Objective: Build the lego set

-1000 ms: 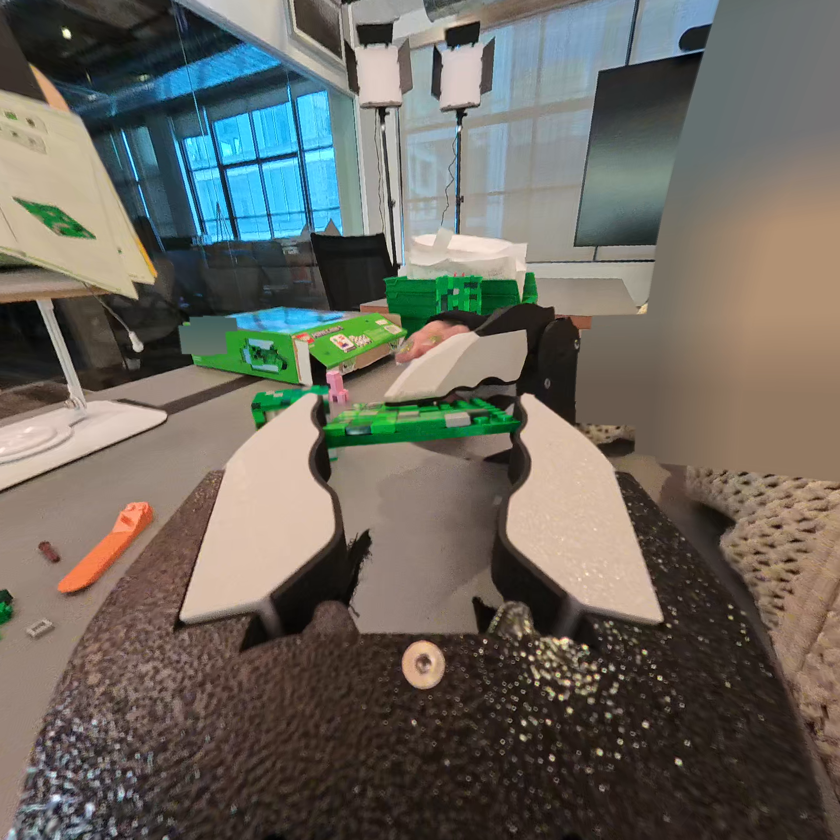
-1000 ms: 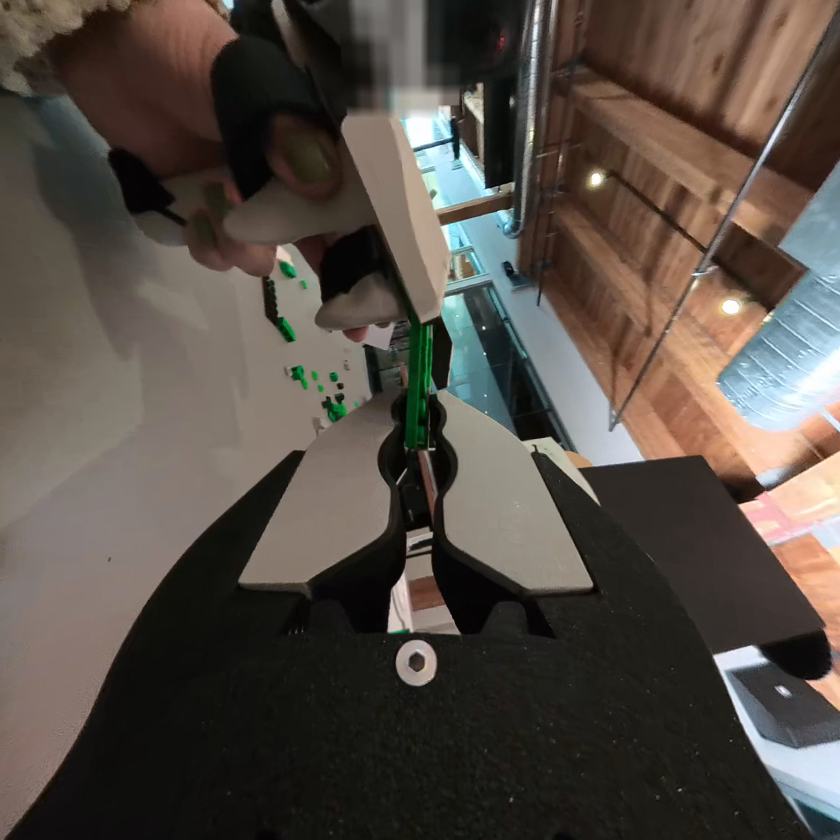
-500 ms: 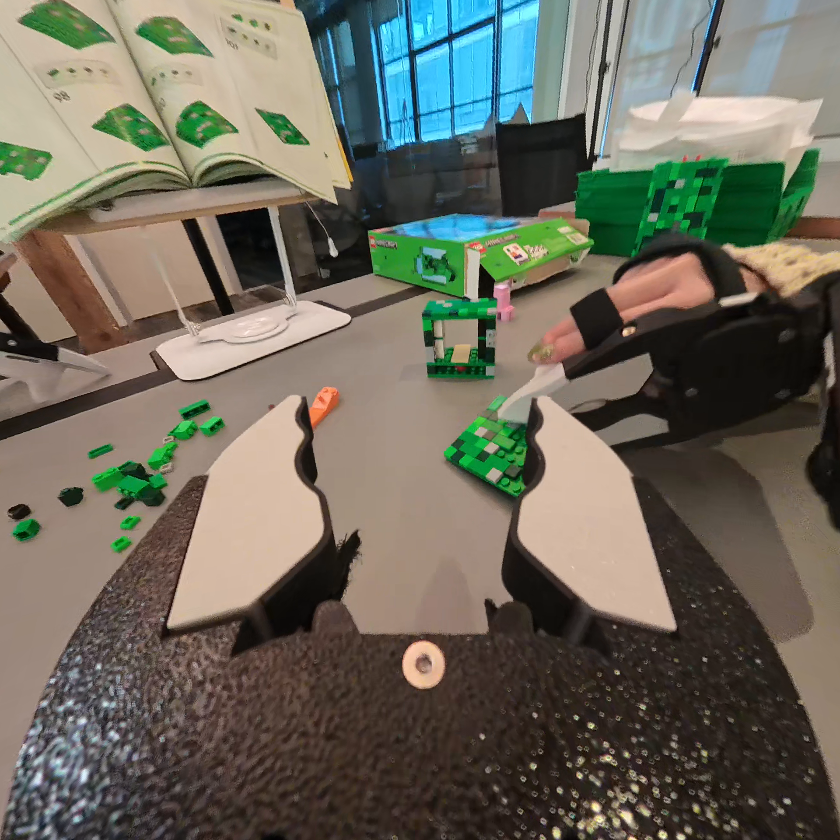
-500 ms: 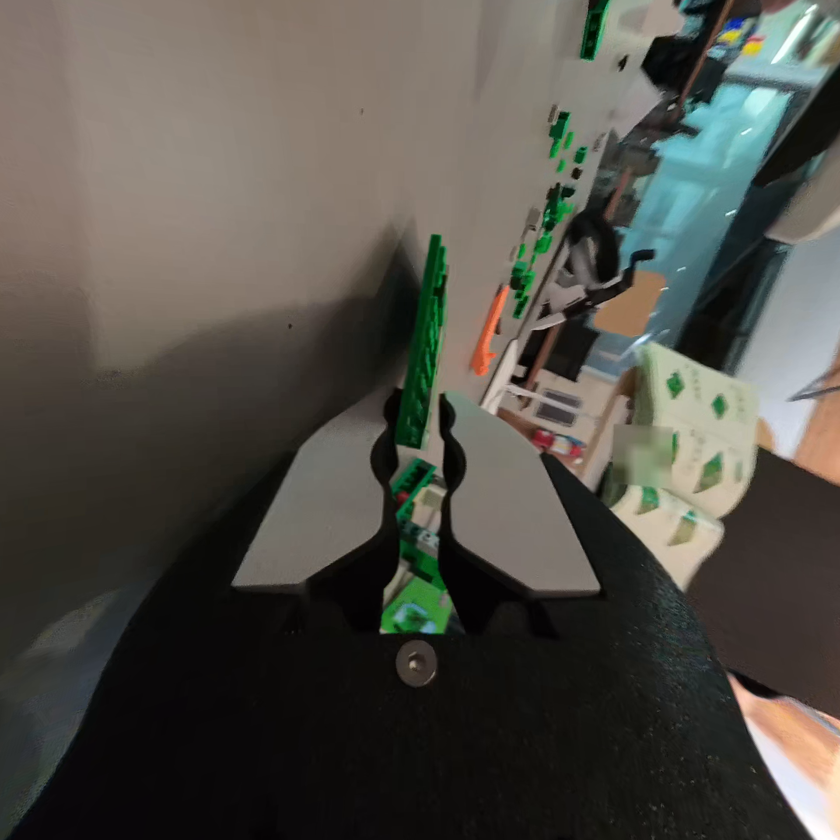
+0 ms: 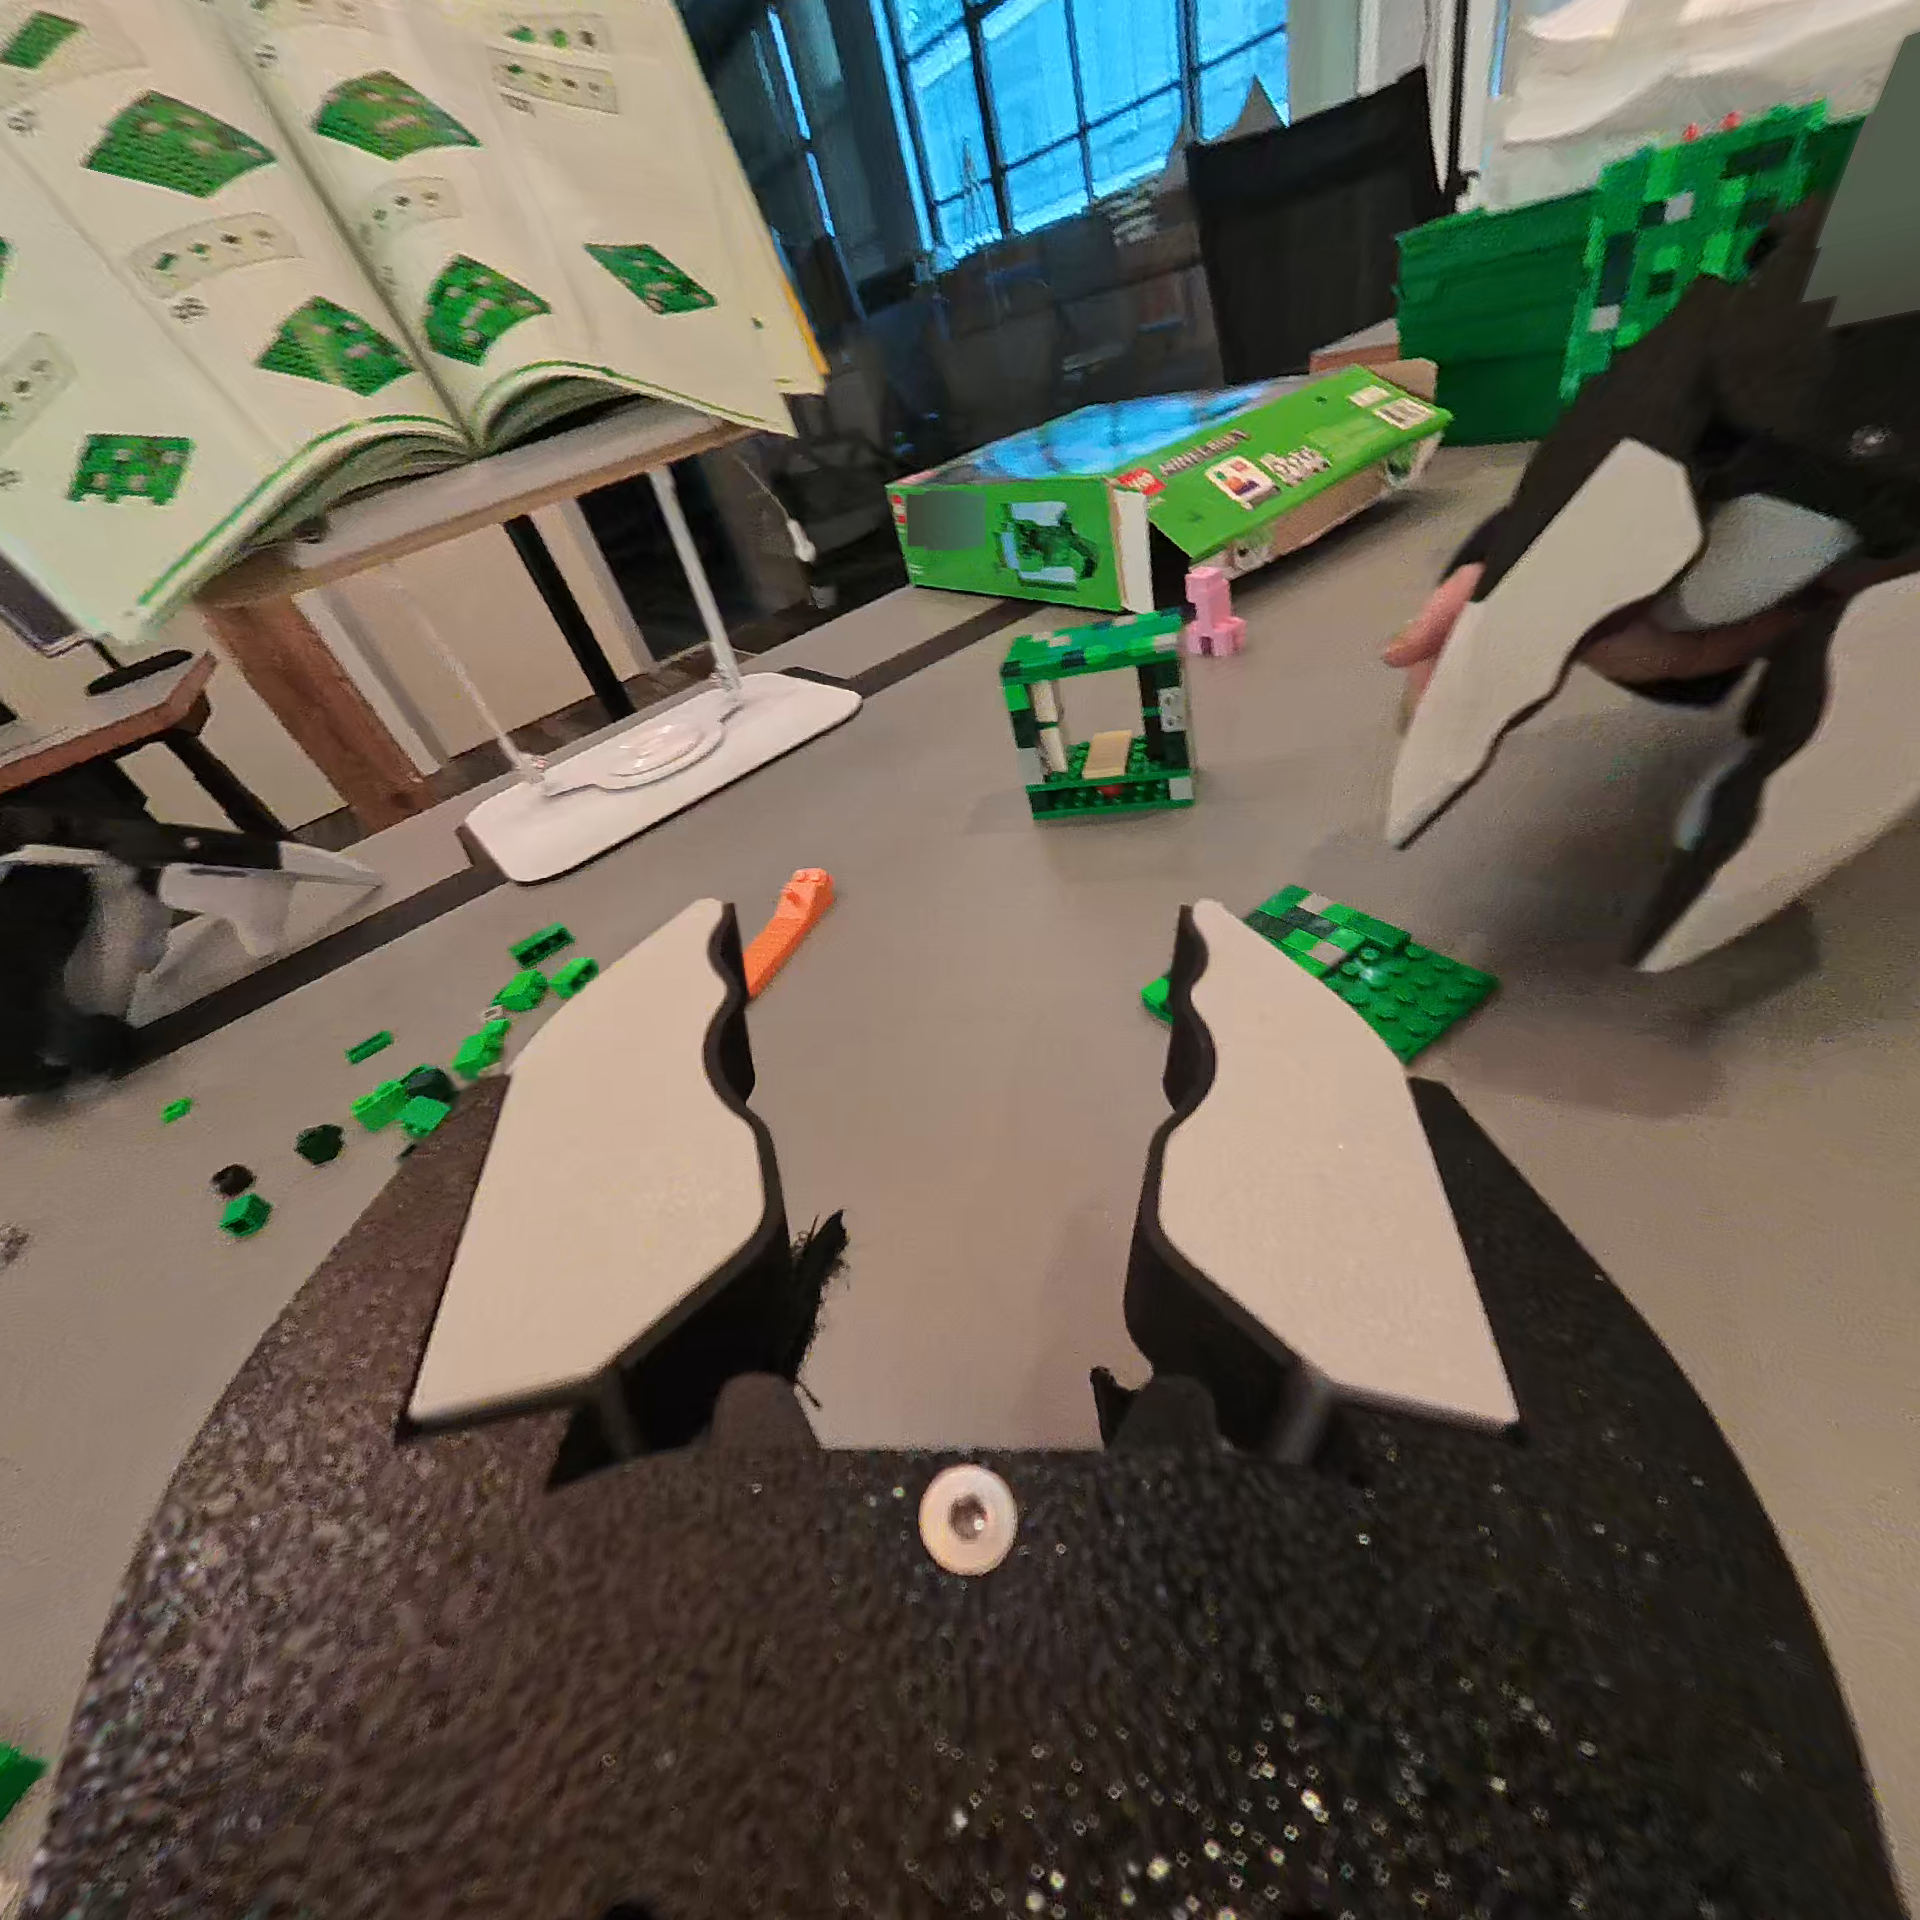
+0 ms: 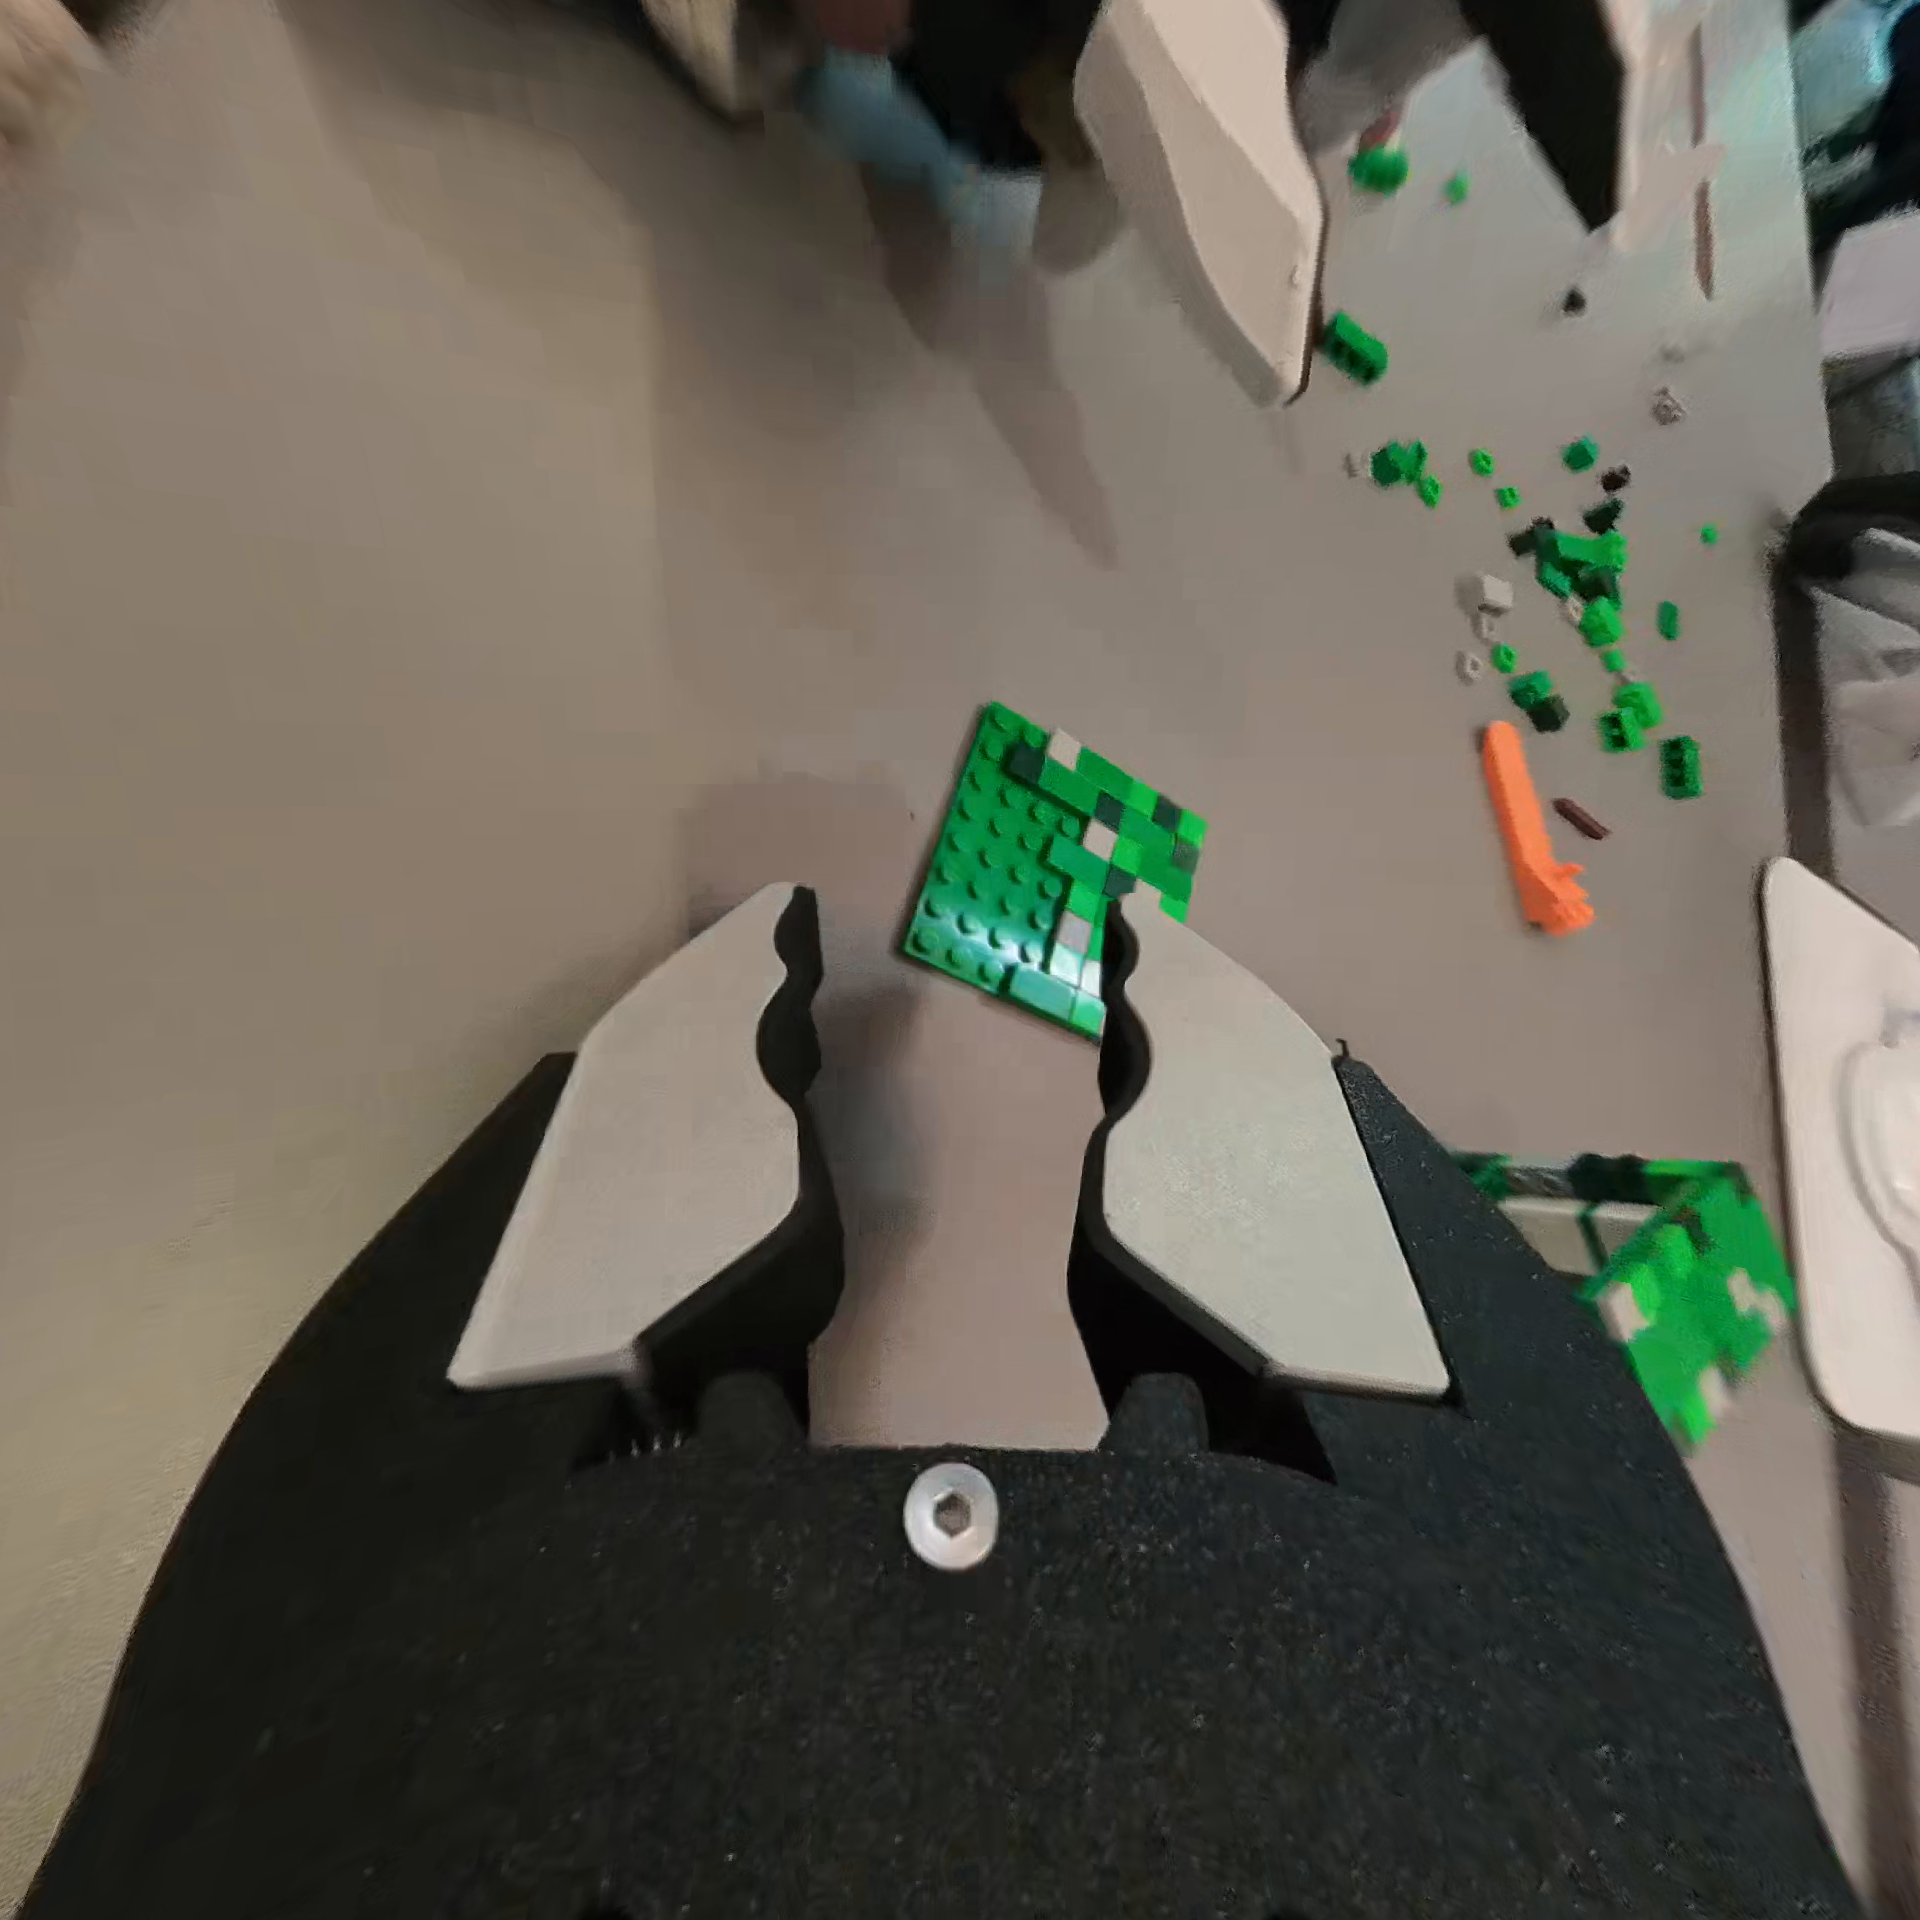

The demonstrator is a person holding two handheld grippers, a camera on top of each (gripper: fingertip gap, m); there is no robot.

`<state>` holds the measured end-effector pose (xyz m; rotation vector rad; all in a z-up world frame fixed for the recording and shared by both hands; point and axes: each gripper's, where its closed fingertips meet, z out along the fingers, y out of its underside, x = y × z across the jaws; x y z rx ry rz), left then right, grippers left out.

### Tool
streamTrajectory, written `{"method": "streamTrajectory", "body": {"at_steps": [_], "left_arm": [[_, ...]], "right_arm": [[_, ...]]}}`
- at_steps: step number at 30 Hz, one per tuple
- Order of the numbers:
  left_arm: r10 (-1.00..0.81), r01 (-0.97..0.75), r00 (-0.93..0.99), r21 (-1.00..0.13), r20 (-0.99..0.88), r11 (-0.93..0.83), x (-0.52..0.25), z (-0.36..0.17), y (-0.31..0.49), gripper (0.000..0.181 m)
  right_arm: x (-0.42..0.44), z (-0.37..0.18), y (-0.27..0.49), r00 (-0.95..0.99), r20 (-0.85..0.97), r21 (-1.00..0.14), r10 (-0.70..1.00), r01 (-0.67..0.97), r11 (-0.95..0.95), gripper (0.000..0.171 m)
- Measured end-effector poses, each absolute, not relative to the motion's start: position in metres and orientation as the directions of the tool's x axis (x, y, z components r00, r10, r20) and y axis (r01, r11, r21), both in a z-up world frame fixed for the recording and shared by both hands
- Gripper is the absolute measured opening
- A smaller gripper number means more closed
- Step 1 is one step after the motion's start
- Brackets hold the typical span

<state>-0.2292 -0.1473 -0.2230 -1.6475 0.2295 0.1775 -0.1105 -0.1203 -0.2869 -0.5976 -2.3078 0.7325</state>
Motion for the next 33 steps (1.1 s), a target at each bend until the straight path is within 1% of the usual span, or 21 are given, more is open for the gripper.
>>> {"method": "streamTrajectory", "body": {"at_steps": [3,5,6,8,10,13,17,22,33], "left_arm": [[0.016,-0.231,0.973,-0.973,-0.231,-0.032,-0.239,-0.213,-0.152,0.075],[0.026,-0.212,0.977,-0.977,-0.212,-0.006,-0.242,-0.209,-0.155,0.072],[0.028,-0.204,0.979,-0.979,-0.204,0.001,-0.243,-0.208,-0.156,0.072],[0.040,-0.208,0.977,-0.978,-0.207,0.011,-0.244,-0.206,-0.158,0.067],[0.045,-0.227,0.973,-0.974,-0.226,0.017,-0.244,-0.205,-0.159,0.058],[0.045,-0.255,0.966,-0.967,-0.255,0.006,-0.243,-0.207,-0.159,0.052],[0.049,-0.283,0.958,-0.959,-0.284,-0.015,-0.243,-0.210,-0.157,0.049],[0.062,-0.305,0.950,-0.952,-0.304,-0.004,-0.243,-0.208,-0.160,0.044],[0.051,-0.303,0.952,-0.953,-0.303,-0.012,-0.241,-0.209,-0.159,0.045]], "right_arm": [[-0.112,-0.259,-0.126,-0.641,0.403,-0.813,0.653,0.078,0.578,0.049],[-0.118,-0.235,-0.117,-0.524,0.399,-0.893,0.753,-0.034,0.449,0.043],[-0.120,-0.224,-0.109,-0.445,0.391,-0.915,0.805,-0.093,0.393,0.038],[-0.124,-0.207,-0.092,-0.277,0.408,-0.910,0.870,-0.198,0.364,0.022],[-0.127,-0.203,-0.082,-0.181,0.470,-0.878,0.864,-0.199,0.436,0.012],[-0.129,-0.205,-0.084,-0.177,0.488,-0.868,0.855,-0.199,0.454,0.003],[-0.129,-0.205,-0.084,-0.174,0.494,-0.865,0.852,-0.200,0.461,0.000],[-0.131,-0.203,-0.076,-0.164,0.449,-0.888,0.878,-0.188,0.419,0.000],[-0.134,-0.203,-0.064,-0.145,0.378,-0.921,0.914,-0.162,0.355,0.000]]}}
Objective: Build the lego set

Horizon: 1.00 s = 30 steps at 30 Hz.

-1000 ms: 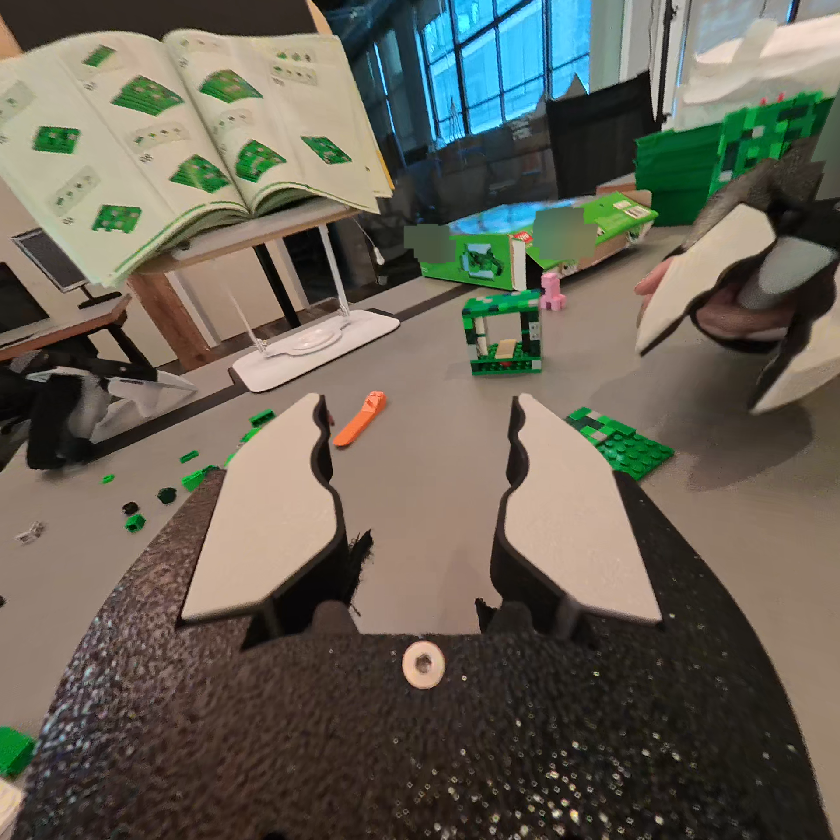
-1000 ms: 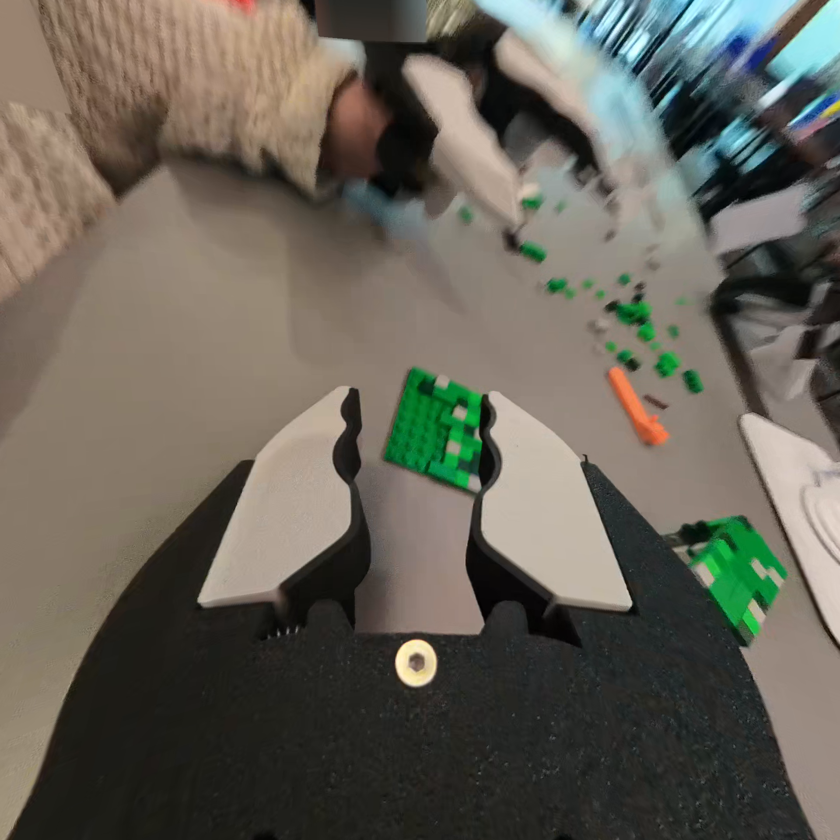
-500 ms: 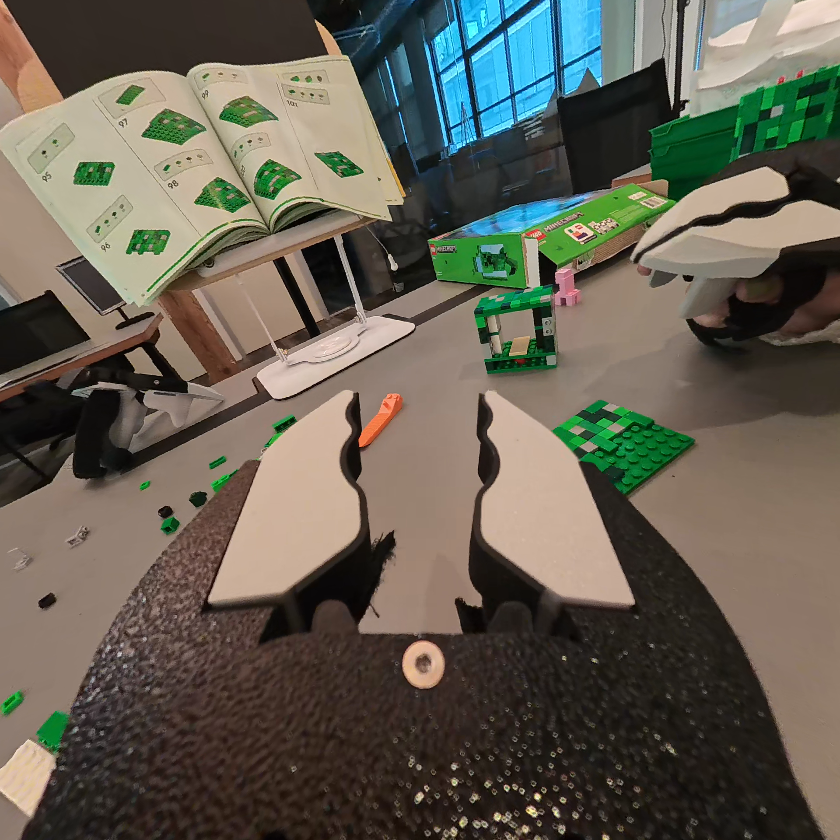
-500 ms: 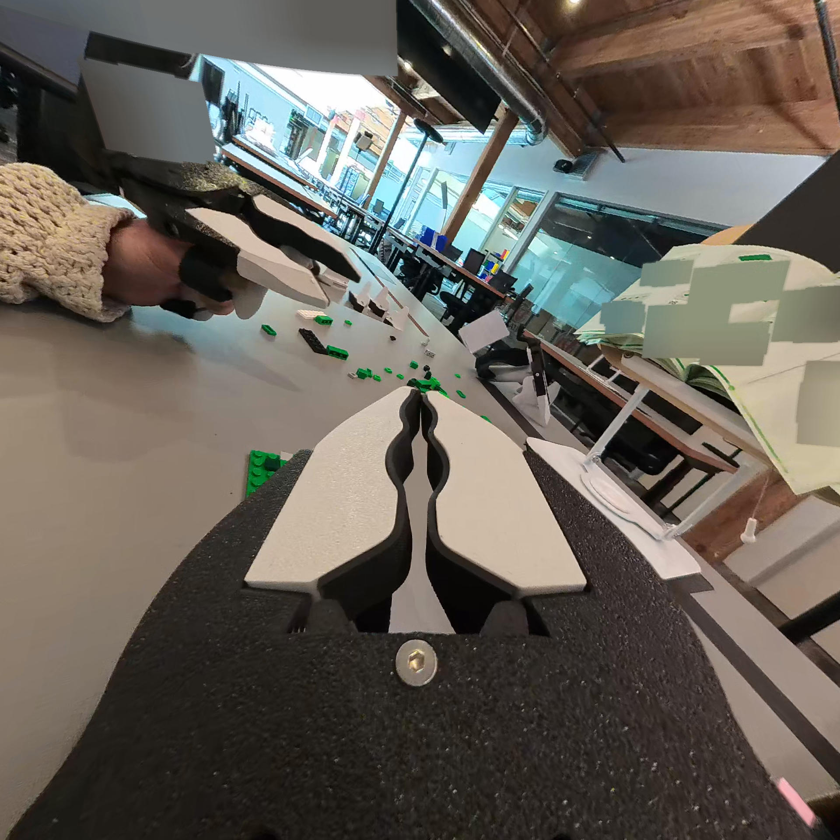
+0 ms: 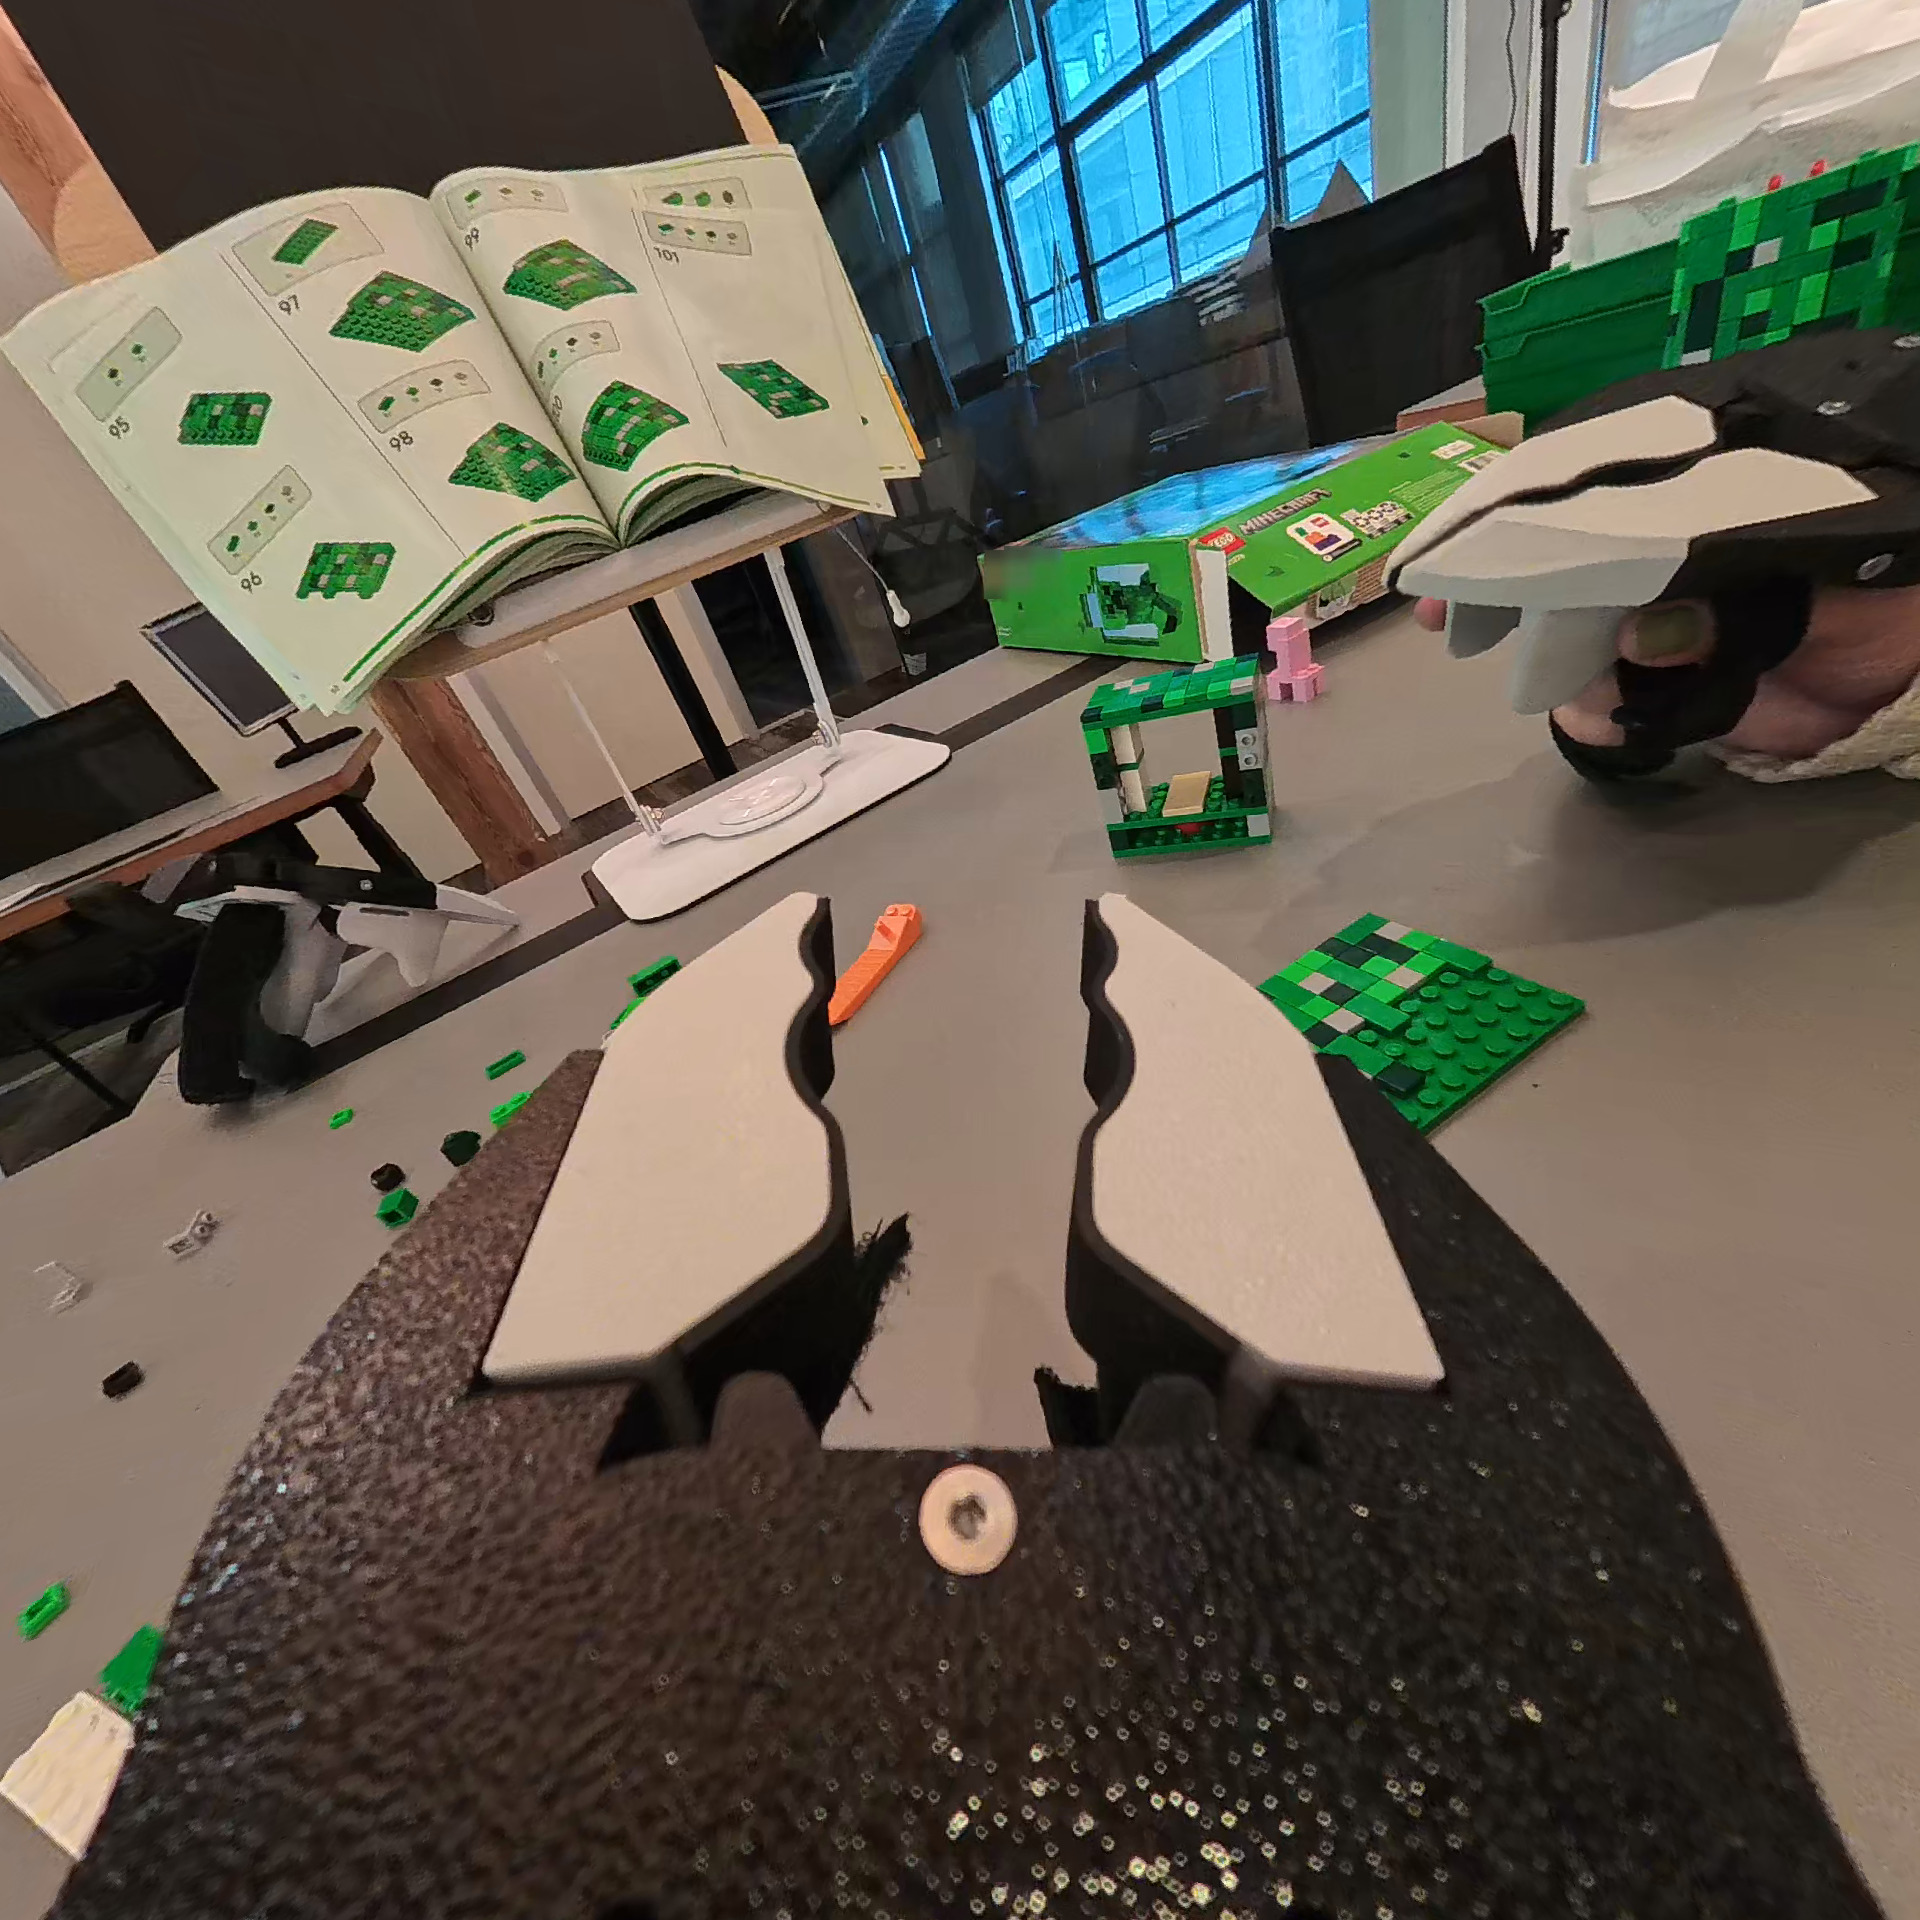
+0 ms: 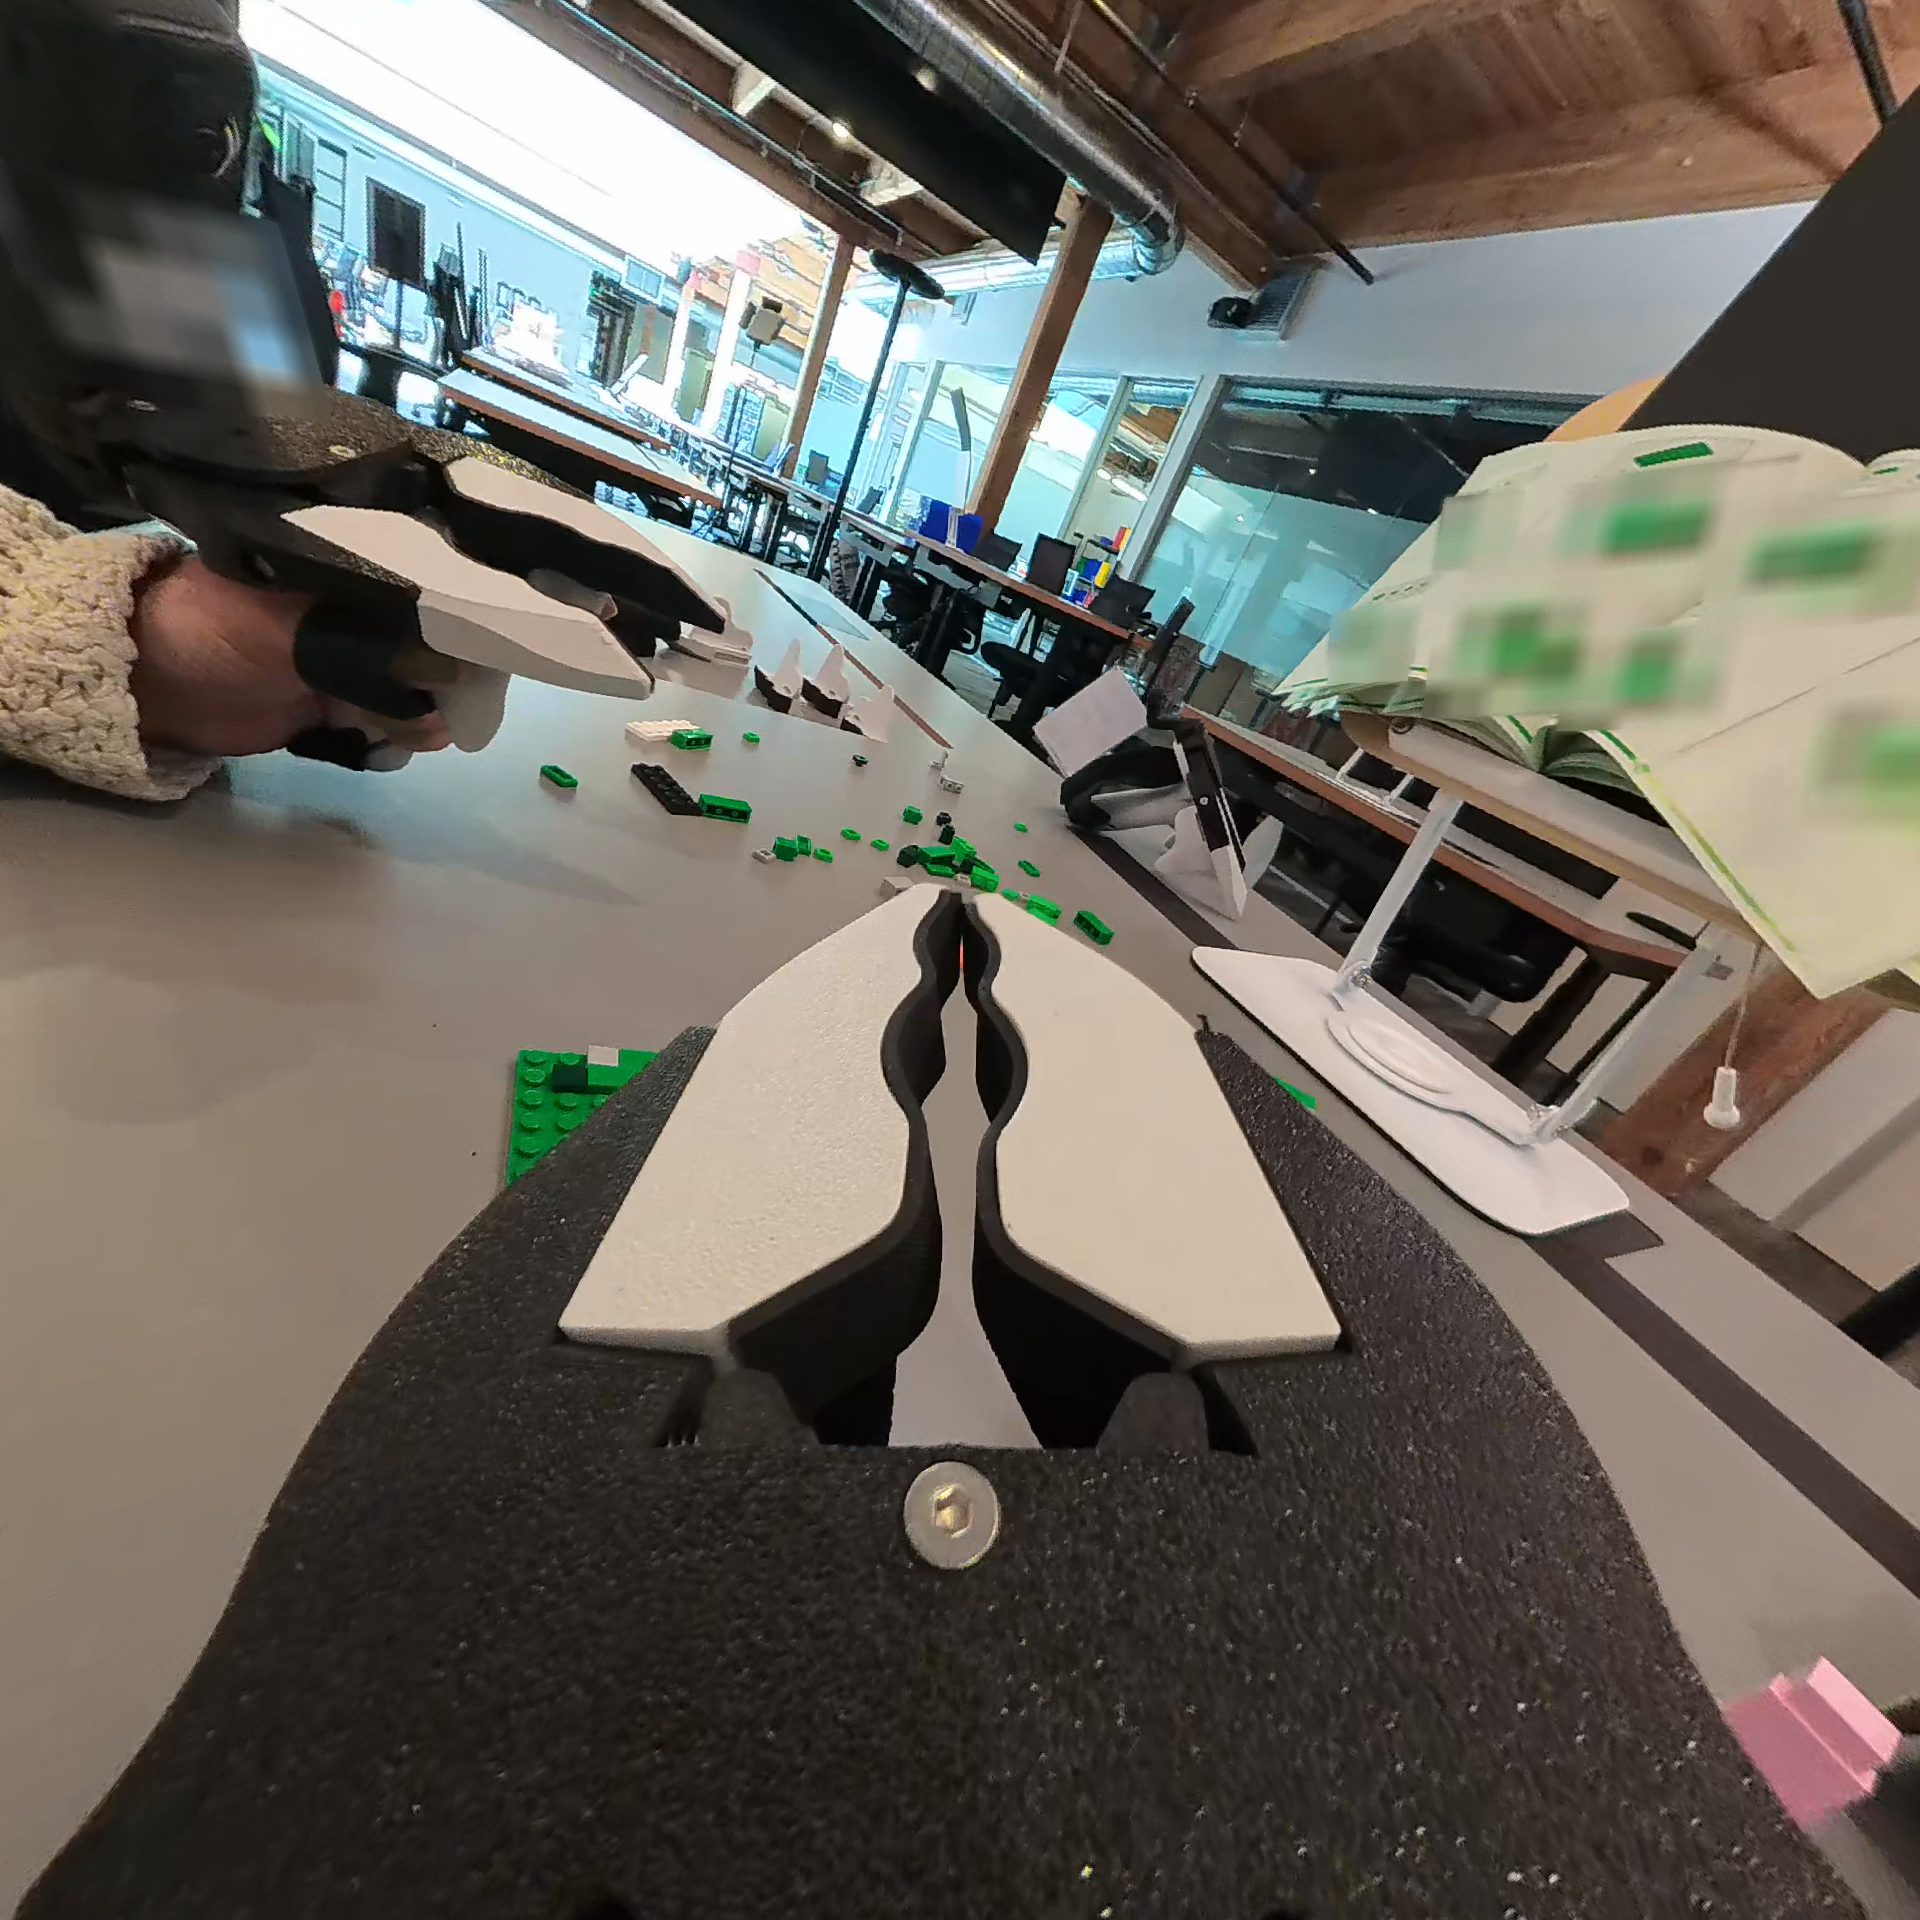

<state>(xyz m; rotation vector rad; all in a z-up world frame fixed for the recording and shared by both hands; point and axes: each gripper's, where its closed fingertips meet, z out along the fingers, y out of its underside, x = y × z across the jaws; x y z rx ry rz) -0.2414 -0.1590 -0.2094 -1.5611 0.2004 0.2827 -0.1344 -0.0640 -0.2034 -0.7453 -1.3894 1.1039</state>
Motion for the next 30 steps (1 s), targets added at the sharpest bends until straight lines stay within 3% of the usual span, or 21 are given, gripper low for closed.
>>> {"method": "streamTrajectory", "body": {"at_steps": [12,18,22,27,30], "left_arm": [[0.067,-0.307,0.949,-0.951,-0.308,-0.018,-0.244,-0.209,-0.159,0.045],[0.412,-0.245,0.874,-0.966,-0.259,-0.089,-0.304,-0.202,-0.183,0.045],[0.506,-0.192,0.830,-0.972,-0.235,-0.136,-0.339,-0.198,-0.211,0.051],[0.318,-0.127,0.906,-0.896,-0.280,-0.426,-0.368,-0.213,-0.210,0.051],[0.227,-0.094,0.934,-0.802,-0.277,-0.590,-0.383,-0.223,-0.204,0.040]], "right_arm": [[-0.137,-0.208,-0.068,-0.165,0.391,-0.917,0.905,-0.147,0.370,0.000],[-0.137,-0.209,-0.069,-0.169,0.397,-0.915,0.902,-0.146,0.375,0.000],[-0.138,-0.210,-0.069,-0.168,0.397,-0.916,0.902,-0.142,0.376,0.000],[-0.139,-0.211,-0.072,-0.188,0.397,-0.916,0.898,-0.145,0.375,0.000],[-0.139,-0.212,-0.074,-0.197,0.403,-0.913,0.894,-0.146,0.380,0.000]]}}
